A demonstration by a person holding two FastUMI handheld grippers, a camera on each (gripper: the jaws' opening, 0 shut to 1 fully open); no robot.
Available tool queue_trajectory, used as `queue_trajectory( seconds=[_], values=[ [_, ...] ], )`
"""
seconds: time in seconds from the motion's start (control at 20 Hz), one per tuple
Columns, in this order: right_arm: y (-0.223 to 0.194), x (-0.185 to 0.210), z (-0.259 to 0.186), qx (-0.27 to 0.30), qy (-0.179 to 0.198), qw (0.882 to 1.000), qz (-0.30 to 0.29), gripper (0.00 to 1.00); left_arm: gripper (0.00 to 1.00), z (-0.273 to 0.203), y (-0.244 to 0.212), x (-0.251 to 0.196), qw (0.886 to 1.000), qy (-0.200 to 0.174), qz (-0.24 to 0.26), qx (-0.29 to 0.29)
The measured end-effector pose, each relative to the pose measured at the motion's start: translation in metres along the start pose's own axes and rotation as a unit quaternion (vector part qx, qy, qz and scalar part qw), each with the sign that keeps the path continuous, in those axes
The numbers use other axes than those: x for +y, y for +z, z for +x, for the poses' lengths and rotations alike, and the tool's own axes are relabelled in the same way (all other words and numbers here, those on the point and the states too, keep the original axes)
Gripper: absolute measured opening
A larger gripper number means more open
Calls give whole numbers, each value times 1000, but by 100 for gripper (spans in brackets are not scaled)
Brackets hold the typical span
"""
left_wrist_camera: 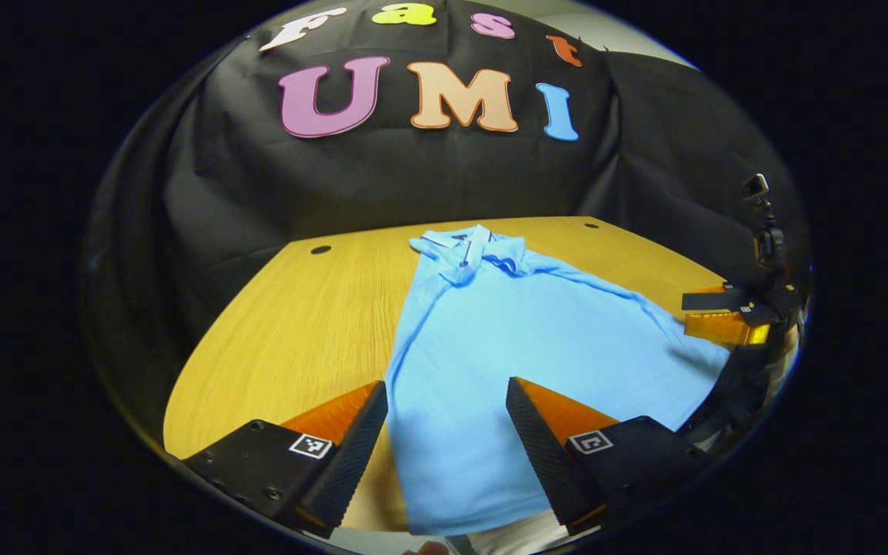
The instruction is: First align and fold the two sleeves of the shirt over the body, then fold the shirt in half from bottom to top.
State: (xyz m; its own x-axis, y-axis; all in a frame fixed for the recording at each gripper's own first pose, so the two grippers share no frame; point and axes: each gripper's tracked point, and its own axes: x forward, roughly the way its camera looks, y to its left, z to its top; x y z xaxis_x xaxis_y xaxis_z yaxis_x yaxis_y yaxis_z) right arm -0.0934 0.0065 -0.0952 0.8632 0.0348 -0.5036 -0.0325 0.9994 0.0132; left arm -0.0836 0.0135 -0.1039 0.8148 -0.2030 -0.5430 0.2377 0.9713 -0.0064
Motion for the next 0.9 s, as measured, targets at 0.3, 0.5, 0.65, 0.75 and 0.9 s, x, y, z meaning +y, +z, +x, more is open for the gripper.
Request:
queue_trajectory(
  seconds=[0.3,0.5,0.65,0.75,0.9],
  values=[
    [-23,1,-17,25,-28,998,-41,98,96,-16,-41,1,999,11,-24,24],
    [-39,4,-18,41,-29,998,-41,98,94,-22,-48,-1,999,16,-15,31],
    [-45,0,-15,51,-35,996,-59,98,95,-22,-48,-2,999,17,-14,26],
    [-46,1,-17,51,-34,996,-58,99,97,-22,-48,-2,999,17,-16,23],
    [-47,0,-14,48,-30,998,-33,99,95,-22,-49,-5,1000,16,-17,20]
  ],
)
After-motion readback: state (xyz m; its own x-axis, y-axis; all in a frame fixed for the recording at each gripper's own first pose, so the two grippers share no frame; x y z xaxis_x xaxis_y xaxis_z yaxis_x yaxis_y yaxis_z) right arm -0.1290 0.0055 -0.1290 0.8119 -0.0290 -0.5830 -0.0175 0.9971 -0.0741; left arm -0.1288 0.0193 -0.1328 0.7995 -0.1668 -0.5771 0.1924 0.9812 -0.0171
